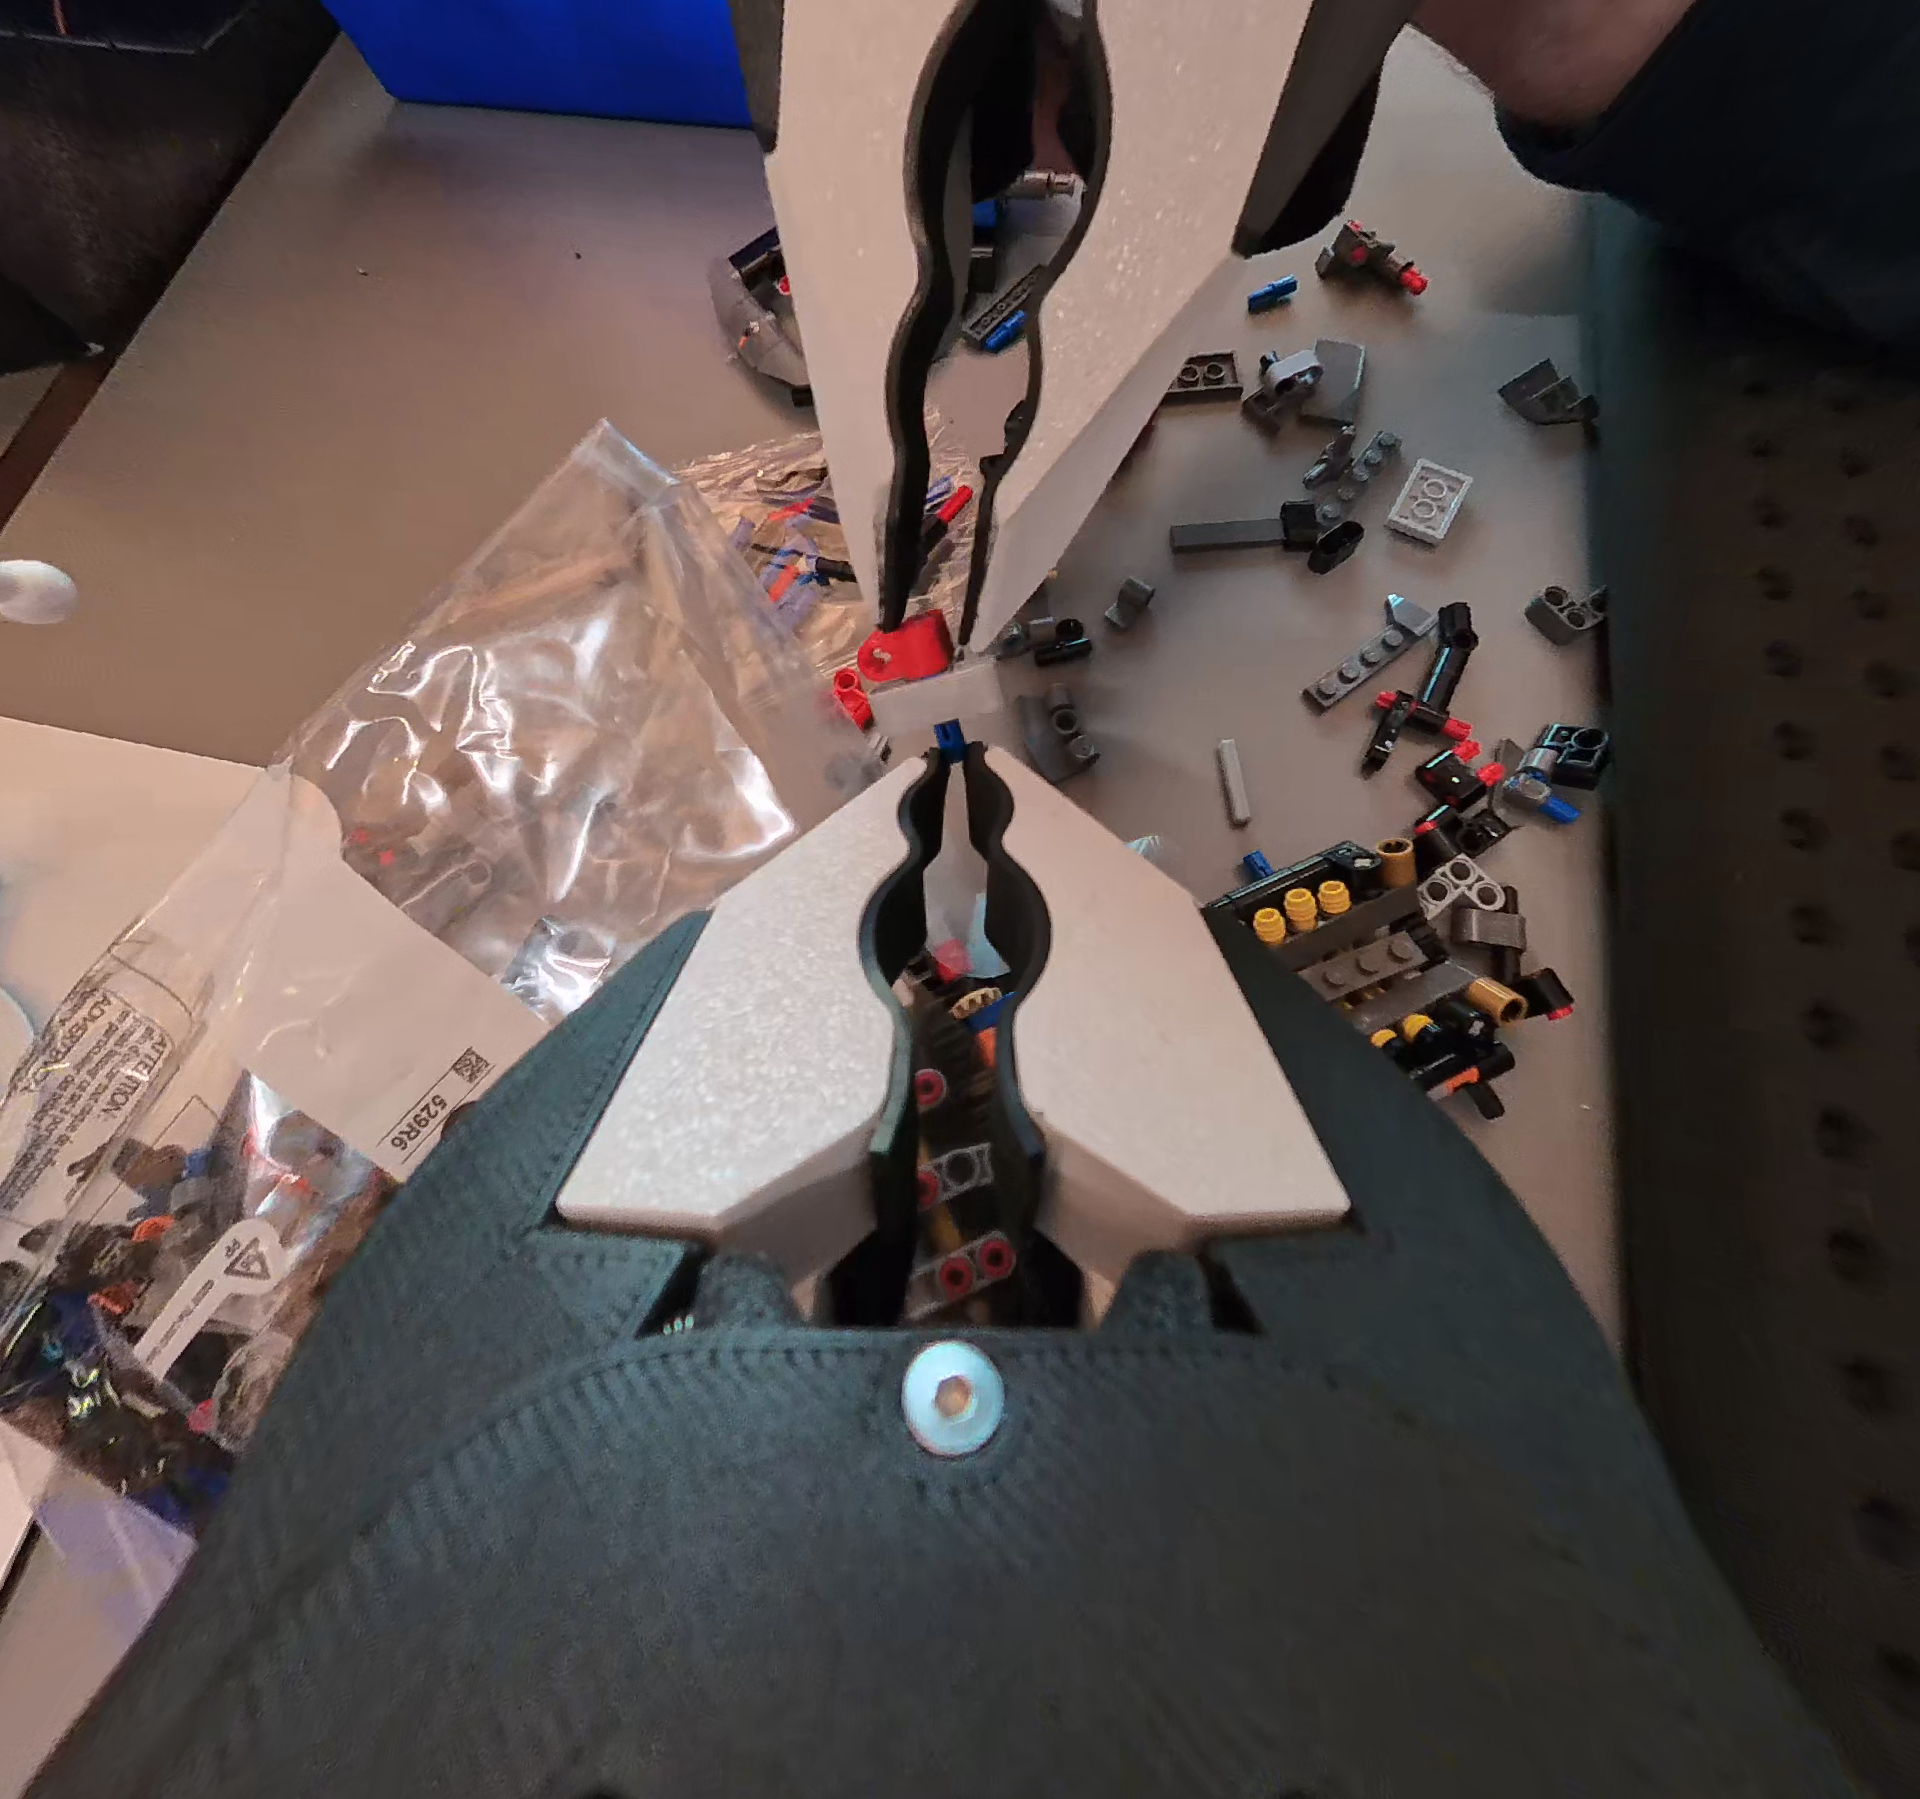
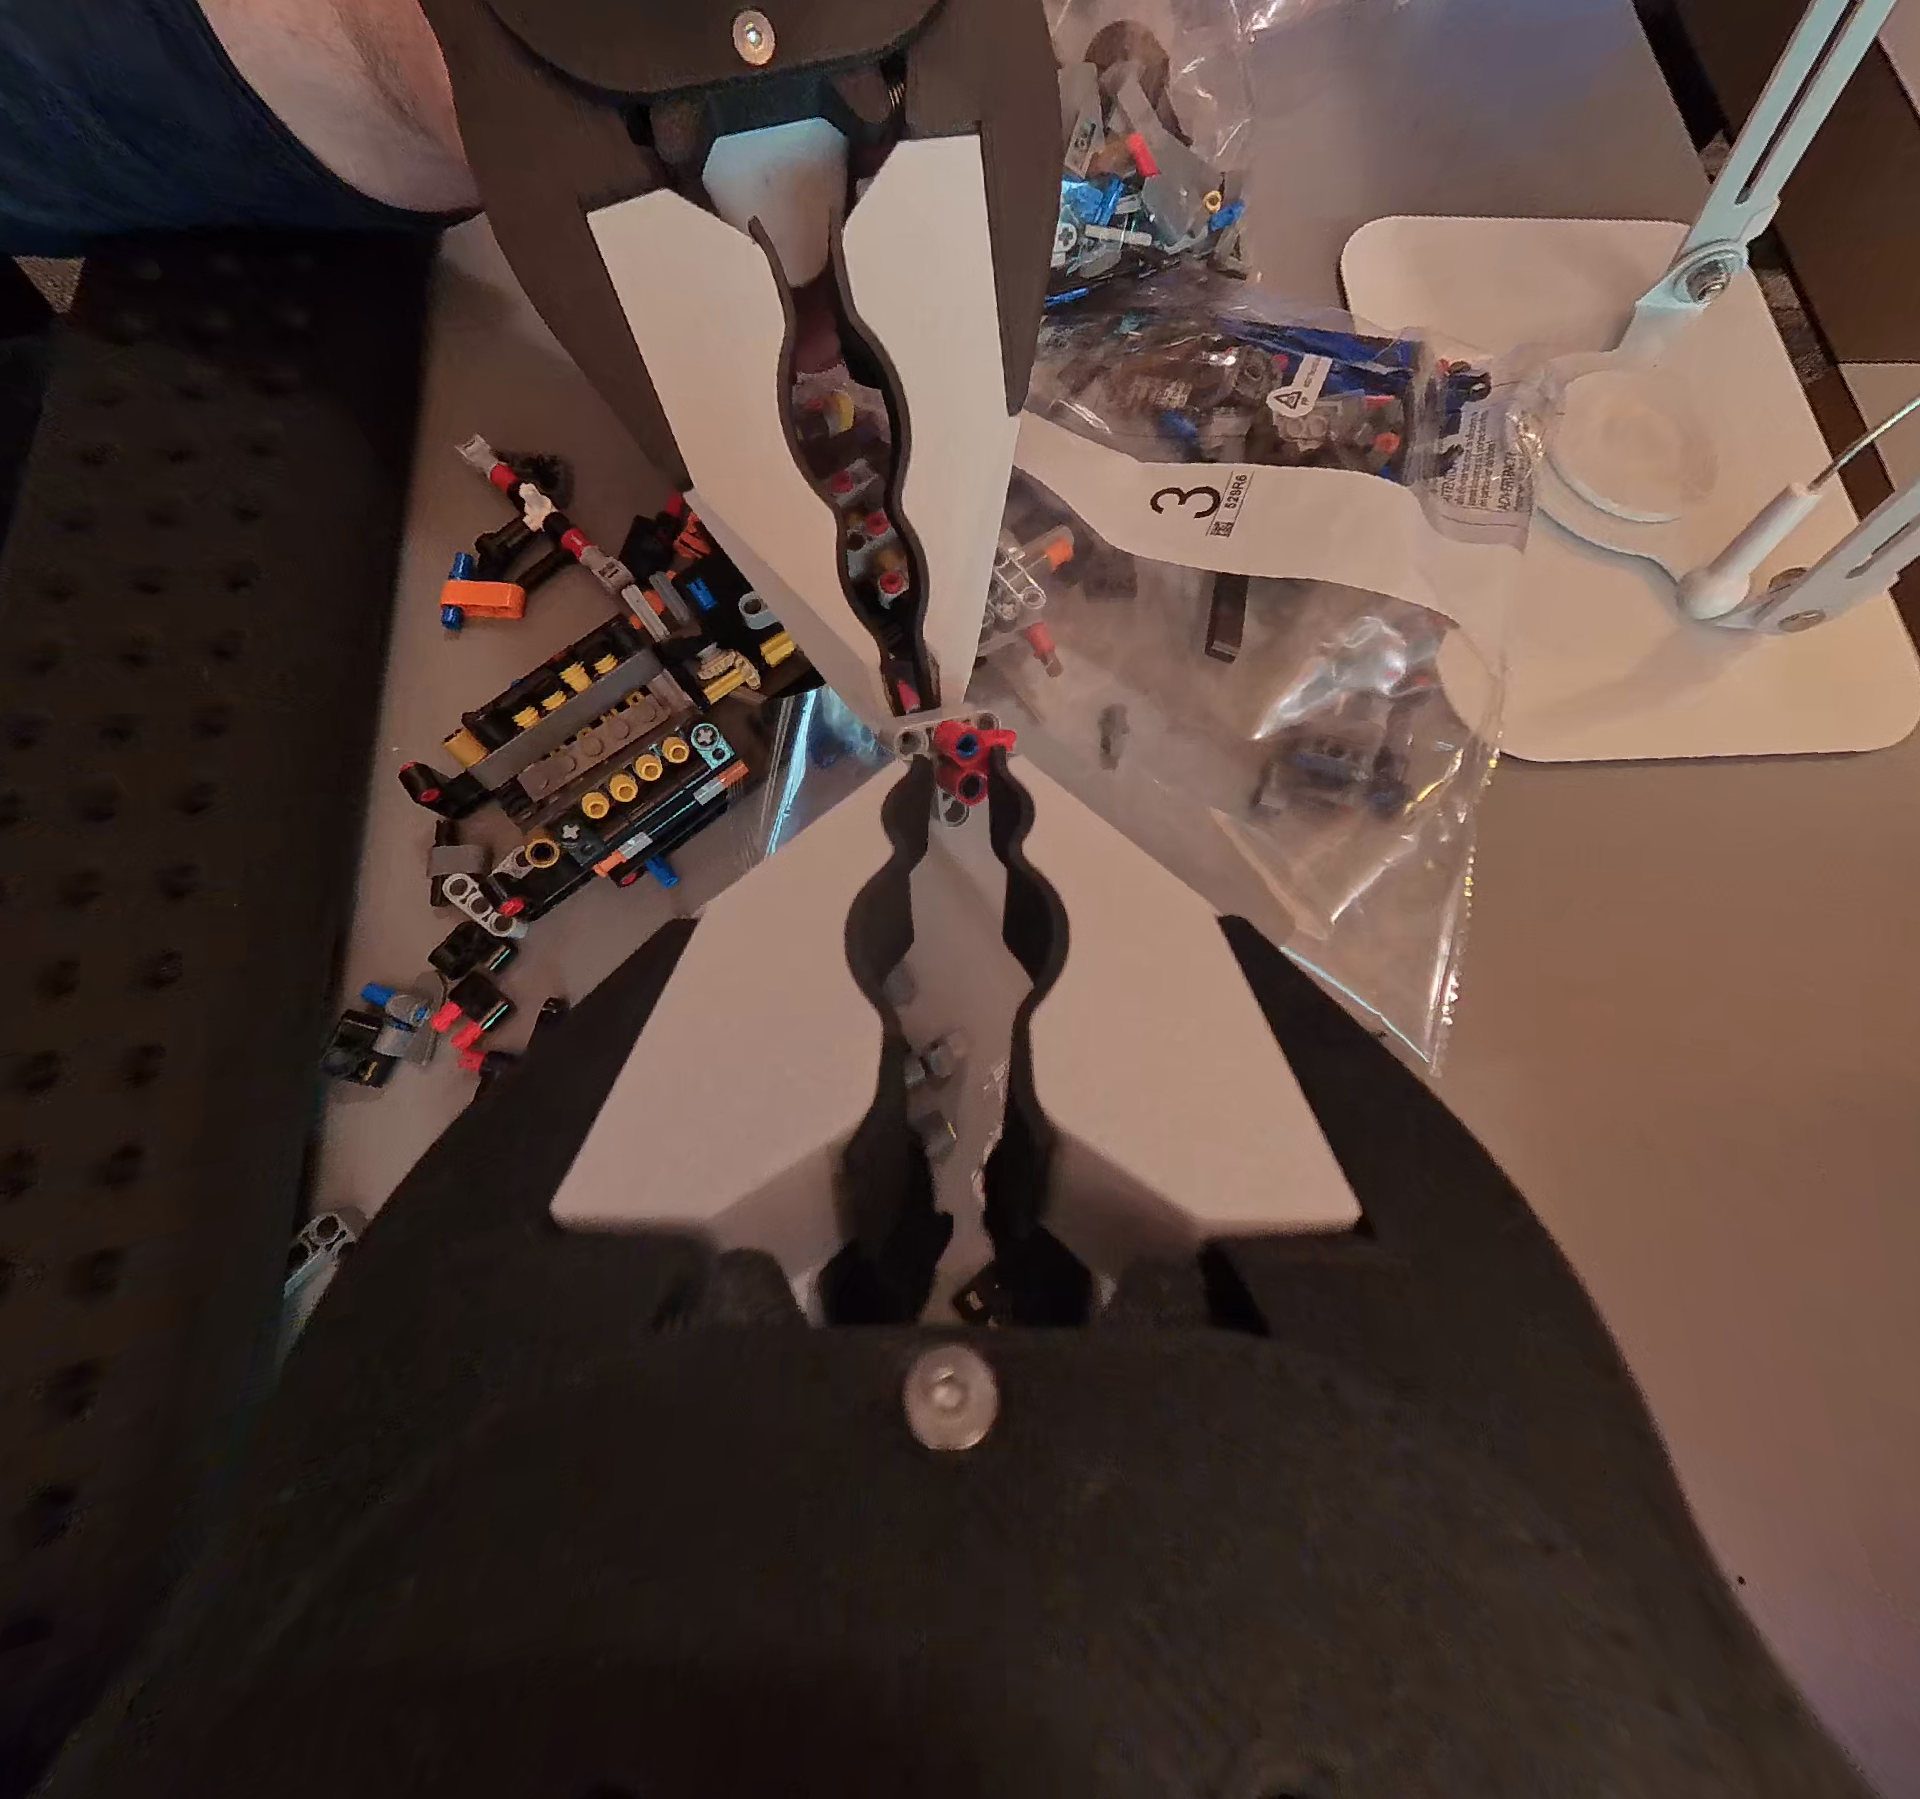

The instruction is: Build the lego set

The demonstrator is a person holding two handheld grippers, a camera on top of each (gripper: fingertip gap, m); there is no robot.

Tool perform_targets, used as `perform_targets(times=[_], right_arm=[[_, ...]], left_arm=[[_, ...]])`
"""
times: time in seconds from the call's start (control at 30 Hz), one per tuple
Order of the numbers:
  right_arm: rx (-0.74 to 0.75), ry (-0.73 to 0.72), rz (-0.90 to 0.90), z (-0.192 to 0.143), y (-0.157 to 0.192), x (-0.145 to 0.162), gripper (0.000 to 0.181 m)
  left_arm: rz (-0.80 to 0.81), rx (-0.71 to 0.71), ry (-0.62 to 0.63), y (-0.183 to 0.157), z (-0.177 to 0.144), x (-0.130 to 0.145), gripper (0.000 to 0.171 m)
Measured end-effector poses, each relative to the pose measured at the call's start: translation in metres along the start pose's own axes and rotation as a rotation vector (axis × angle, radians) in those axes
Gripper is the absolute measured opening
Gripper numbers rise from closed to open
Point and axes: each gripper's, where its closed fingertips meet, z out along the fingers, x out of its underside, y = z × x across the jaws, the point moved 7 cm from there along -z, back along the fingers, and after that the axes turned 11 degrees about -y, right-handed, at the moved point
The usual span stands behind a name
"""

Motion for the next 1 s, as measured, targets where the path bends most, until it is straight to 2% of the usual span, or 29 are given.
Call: perform_targets(times=[0.77,1.0], right_arm=[[0.028,-0.039,-0.024,-0.0054,-0.0001,-0.0077,0.000],[0.004,-0.043,0.008,-0.0026,-0.0022,-0.0012,0.000]], left_arm=[[-0.024,0.044,-0.061,-0.0038,0.0002,-0.0056,0.005],[-0.011,0.017,-0.047,-0.0012,0.0032,-0.0053,0.000]])
